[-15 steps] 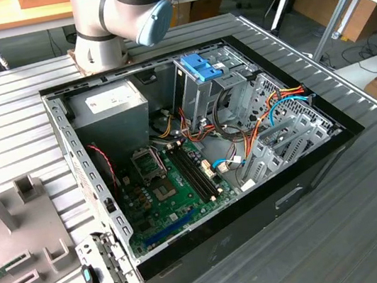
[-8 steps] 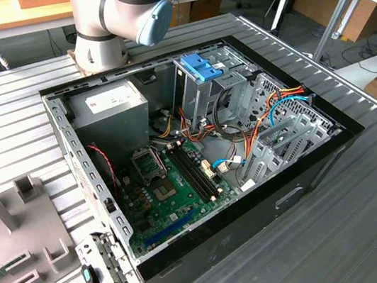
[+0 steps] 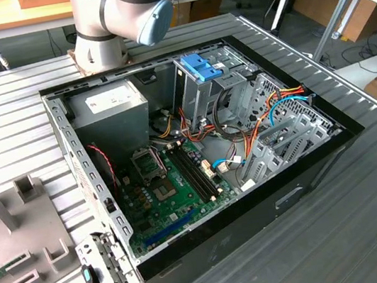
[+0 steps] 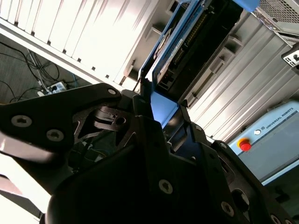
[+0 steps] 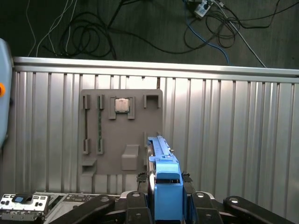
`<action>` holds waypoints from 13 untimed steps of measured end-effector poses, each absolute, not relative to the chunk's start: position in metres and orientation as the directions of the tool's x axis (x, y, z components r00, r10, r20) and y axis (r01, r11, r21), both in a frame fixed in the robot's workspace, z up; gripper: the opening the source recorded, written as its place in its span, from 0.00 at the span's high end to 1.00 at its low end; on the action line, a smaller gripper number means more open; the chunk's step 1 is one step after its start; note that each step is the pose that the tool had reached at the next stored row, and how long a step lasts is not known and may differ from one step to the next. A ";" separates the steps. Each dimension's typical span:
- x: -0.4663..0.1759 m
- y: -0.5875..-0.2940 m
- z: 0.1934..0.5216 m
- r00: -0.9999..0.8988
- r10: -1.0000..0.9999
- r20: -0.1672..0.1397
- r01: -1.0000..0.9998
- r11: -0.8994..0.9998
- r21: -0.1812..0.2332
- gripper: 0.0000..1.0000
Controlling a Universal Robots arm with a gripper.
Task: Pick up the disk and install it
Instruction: 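Pick up the disk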
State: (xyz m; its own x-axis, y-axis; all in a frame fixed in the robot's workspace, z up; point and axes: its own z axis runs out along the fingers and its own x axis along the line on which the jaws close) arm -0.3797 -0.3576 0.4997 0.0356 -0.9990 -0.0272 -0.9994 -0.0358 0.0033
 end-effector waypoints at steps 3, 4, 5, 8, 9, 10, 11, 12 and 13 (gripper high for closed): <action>-0.373 -0.358 0.500 0.036 -0.999 -0.027 -0.999 -0.036 0.003 0.64; -0.373 -0.358 0.500 0.036 -0.999 -0.027 -0.999 -0.036 0.003 0.64; -0.373 -0.358 0.500 0.036 -0.999 -0.027 -0.999 -0.036 0.003 0.64; -0.372 -0.358 0.500 0.036 -0.999 -0.027 -0.999 -0.036 0.003 0.64; -0.372 -0.358 0.500 0.036 -0.999 -0.027 -0.999 -0.036 0.003 0.64; -0.372 -0.358 0.500 0.036 -0.999 -0.027 -0.999 -0.036 0.003 0.64; -0.372 -0.358 0.500 0.036 -0.999 -0.027 -0.999 -0.036 0.003 0.64; -0.372 -0.358 0.500 0.036 -0.999 -0.027 -0.999 -0.036 0.003 0.64; -0.372 -0.358 0.501 0.036 -0.999 -0.027 -0.999 -0.036 0.003 0.64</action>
State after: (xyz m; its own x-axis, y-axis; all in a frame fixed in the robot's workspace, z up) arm -0.3723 -0.3576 0.5006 0.0356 -0.9990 -0.0271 -0.9994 -0.0358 0.0034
